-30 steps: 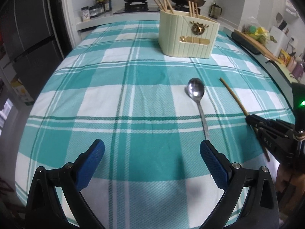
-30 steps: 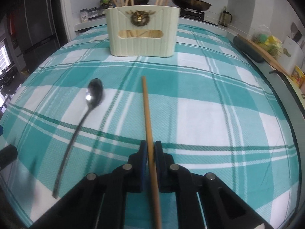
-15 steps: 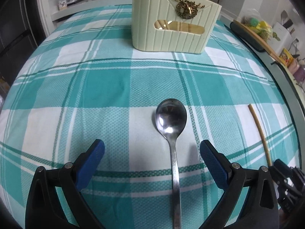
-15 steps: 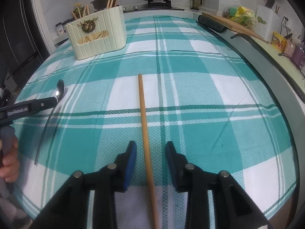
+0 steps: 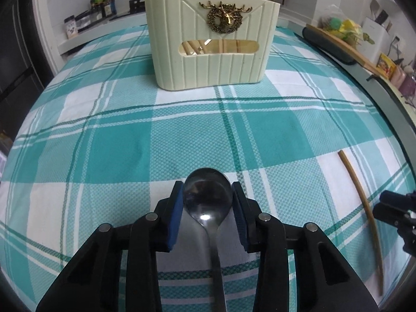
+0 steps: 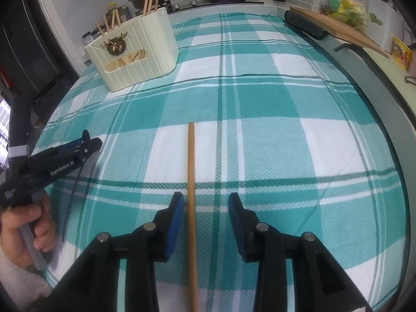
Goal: Organize utensils
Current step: 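Lift the spoon and chopstick and carry them over the cream box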
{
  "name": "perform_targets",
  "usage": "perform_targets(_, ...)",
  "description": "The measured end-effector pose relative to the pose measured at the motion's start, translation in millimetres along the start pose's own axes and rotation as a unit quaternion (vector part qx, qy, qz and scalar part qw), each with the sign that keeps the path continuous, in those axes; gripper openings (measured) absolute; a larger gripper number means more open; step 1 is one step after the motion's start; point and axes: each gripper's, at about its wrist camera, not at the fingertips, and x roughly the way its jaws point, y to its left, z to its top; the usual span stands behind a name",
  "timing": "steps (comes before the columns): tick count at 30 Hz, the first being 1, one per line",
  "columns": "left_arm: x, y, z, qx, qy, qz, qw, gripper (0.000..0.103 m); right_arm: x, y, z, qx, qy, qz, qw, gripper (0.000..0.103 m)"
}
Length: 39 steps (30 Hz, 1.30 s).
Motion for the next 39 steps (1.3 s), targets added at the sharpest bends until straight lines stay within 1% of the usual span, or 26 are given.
perform_targets(1,-0.3,1.8,0.5,-0.002,0.001,-0.004,1.0,0.037,5.1,3.0,7.3,-0.013,0.011,0.002,1.0,0.036)
perform_targets(3,-0.3,5.4,2.0,-0.009,0.004,-0.013,0.9999,0.036,15.0,13.5,19.3,-0.04,0.019,-0.003,0.999,0.036)
perform_targets(5,-1.3,7.6,2.6,-0.014,0.007,-0.018,0.9997,0.036,27.7,23.3,30.6,-0.059,0.026,-0.017,0.998,0.036)
perform_targets(7,-3.5,10.2,2.7,-0.019,0.01,-0.021,0.9996,0.036,42.1,28.4,40.5,-0.065,0.037,-0.033,0.997,0.036)
perform_targets(8,-6.0,12.3,2.6,-0.021,0.01,-0.023,0.9995,0.036,44.2,30.4,44.8,-0.07,0.029,-0.042,0.996,0.036)
perform_targets(9,-10.0,14.5,2.4,-0.025,0.007,-0.026,0.9993,0.036,47.4,31.9,48.4,-0.071,0.033,-0.045,0.996,0.036)
perform_targets(10,-15.1,16.6,2.8,-0.028,0.003,-0.029,0.9992,0.036,48.5,32.0,52.0,-0.067,0.03,-0.042,0.996,0.03)
perform_targets(11,-20.9,18.7,3.4,-0.031,-0.001,-0.033,0.999,0.036,49.5,31.6,54.8,-0.063,0.03,-0.039,0.997,0.01)
perform_targets(12,-28.3,21.1,4.4,-0.032,-0.007,-0.036,0.9988,0.036,50.1,31.6,56.7,-0.064,0.03,-0.042,0.997,0.007)
perform_targets(13,-36.5,23.3,5.6,-0.033,-0.014,-0.04,0.9986,0.036,49.7,31.7,57.9,-0.064,0.03,-0.042,0.997,0.007)
perform_targets(16,-65.7,28.0,8.8,-0.029,-0.041,-0.048,0.9976,0.036,36.6,30.9,58.4,-0.048,0.016,-0.018,0.999,0.007)
perform_targets(20,-108.7,32.4,10.6,-0.023,-0.078,-0.061,0.9949,0.036,-10.0,37.8,57.9,-0.038,-0.038,0.017,0.998,0.007)
perform_targets(23,-138.9,34.0,11.0,-0.016,-0.107,-0.069,0.9918,0.036,-52.2,46.1,57.6,-0.04,-0.085,0.038,0.995,0.007)
perform_targets(26,-164.6,34.5,10.5,-0.012,-0.134,-0.076,0.9881,0.036,-93.2,55.7,54.5,-0.053,-0.135,0.045,0.988,0.007)
perform_targets(28,-176.4,35.2,11.9,-0.013,-0.145,-0.08,0.9861,0.036,-115.0,61.5,52.3,-0.062,-0.168,0.042,0.983,0.007)
perform_targets(31,-188.4,35.9,15.5,-0.013,-0.158,-0.086,0.9836,0.036,-135.1,68.8,48.8,-0.072,-0.211,0.03,0.974,0.007)
perform_targets(34,-195.6,36.6,19.9,-0.013,-0.164,-0.087,0.9825,0.036,-146.7,76.2,48.2,-0.079,-0.245,0.024,0.966,0.007)
perform_targets(39,-201.0,41.2,25.7,-0.016,-0.162,-0.09,0.9825,0.036,-158.3,82.6,54.3,-0.075,-0.275,0.035,0.958,0.007)
